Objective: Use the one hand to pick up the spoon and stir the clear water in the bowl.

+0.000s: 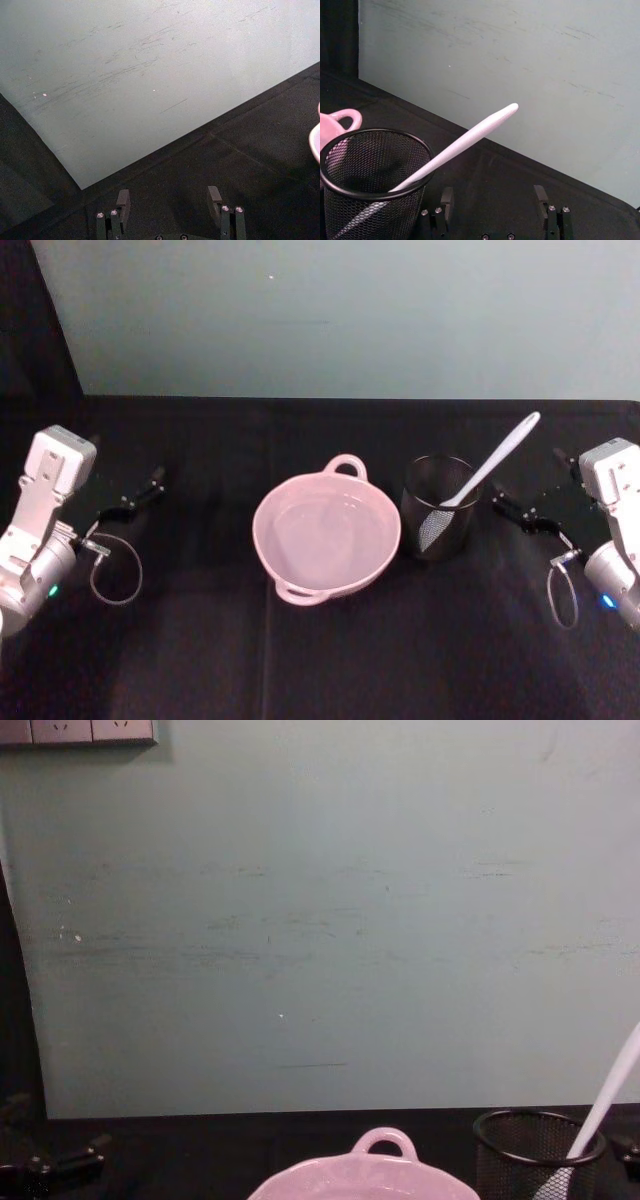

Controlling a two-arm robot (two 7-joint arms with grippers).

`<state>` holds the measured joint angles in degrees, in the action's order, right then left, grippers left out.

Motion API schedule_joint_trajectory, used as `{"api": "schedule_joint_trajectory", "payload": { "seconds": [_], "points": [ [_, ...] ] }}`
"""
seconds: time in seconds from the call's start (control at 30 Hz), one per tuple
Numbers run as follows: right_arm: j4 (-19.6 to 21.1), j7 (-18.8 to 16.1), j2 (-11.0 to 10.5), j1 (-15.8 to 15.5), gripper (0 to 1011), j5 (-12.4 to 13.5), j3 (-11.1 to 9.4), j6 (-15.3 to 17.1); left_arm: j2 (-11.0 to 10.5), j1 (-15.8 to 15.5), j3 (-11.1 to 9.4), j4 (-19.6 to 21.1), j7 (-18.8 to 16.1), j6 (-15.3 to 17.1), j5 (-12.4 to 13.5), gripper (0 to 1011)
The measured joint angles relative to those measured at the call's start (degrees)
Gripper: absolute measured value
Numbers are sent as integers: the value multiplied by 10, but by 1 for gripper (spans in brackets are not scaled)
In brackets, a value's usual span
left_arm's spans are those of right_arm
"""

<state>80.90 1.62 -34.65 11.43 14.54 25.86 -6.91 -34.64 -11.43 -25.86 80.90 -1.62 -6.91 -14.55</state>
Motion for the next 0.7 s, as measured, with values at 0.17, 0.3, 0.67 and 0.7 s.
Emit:
{"api": "schedule_joint_trajectory", "payload": {
  "seconds": [0.17,0.3,0.67,0.7],
  "points": [
    [0,0,0,0,1004,0,0,0,0,0,0,0,0,0,0,1011],
    [0,0,0,0,1004,0,0,0,0,0,0,0,0,0,0,1011],
    [0,0,0,0,1004,0,0,0,0,0,0,0,0,0,0,1011],
    [0,0,0,0,1004,0,0,0,0,0,0,0,0,0,0,1011]
  ]
}}
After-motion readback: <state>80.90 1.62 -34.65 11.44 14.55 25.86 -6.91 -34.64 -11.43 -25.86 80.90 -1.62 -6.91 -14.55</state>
